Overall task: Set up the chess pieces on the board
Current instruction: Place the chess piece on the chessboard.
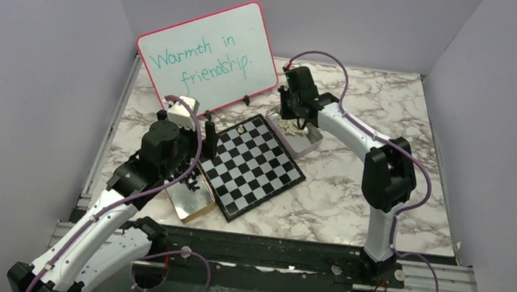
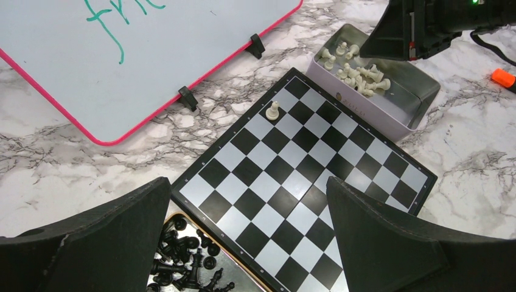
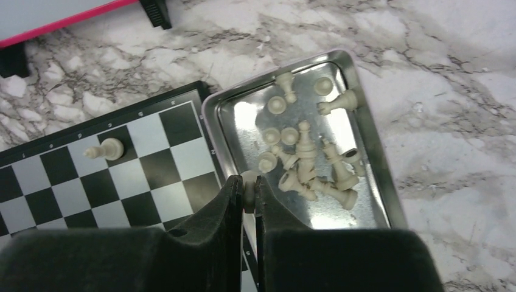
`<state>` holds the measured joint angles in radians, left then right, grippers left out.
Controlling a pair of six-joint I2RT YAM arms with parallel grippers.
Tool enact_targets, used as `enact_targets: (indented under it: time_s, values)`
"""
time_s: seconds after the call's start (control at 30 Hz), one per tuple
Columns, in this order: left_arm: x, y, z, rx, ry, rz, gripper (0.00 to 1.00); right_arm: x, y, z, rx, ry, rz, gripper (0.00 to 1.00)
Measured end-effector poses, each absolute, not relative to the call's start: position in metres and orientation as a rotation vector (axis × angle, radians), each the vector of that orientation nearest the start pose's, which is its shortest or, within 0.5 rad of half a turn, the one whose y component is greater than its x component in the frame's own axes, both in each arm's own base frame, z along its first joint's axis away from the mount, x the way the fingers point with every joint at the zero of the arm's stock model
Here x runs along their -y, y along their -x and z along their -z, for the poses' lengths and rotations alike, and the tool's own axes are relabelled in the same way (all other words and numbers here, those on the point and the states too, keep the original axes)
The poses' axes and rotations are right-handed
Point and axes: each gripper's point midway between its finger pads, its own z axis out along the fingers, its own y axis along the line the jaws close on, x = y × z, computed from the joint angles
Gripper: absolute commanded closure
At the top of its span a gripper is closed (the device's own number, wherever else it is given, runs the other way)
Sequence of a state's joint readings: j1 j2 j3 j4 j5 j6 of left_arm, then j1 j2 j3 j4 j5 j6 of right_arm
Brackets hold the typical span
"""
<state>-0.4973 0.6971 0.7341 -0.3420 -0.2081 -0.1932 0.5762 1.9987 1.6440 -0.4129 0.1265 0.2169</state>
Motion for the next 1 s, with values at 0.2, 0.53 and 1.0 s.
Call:
enact_targets:
  time_s: [0.2, 0.53, 1.0]
  values:
    - [0.110, -0.262, -0.240, -1.867, -0.140, 0.282, 0.01, -0.307, -0.429, -0.116, -2.328, 0.429, -0.296, 0.87]
    - [0.103, -0.259, -0.251, -1.826, -0.113, 0.274, 0.01, -0.344, -0.396, -0.109, -2.334, 0.529, -0.342, 0.86]
    - [0.092, -0.257, -0.261, -1.788, -0.066, 0.240, 0.01, -0.375, -0.364, -0.071, -2.381, 0.646, -0.327, 0.81]
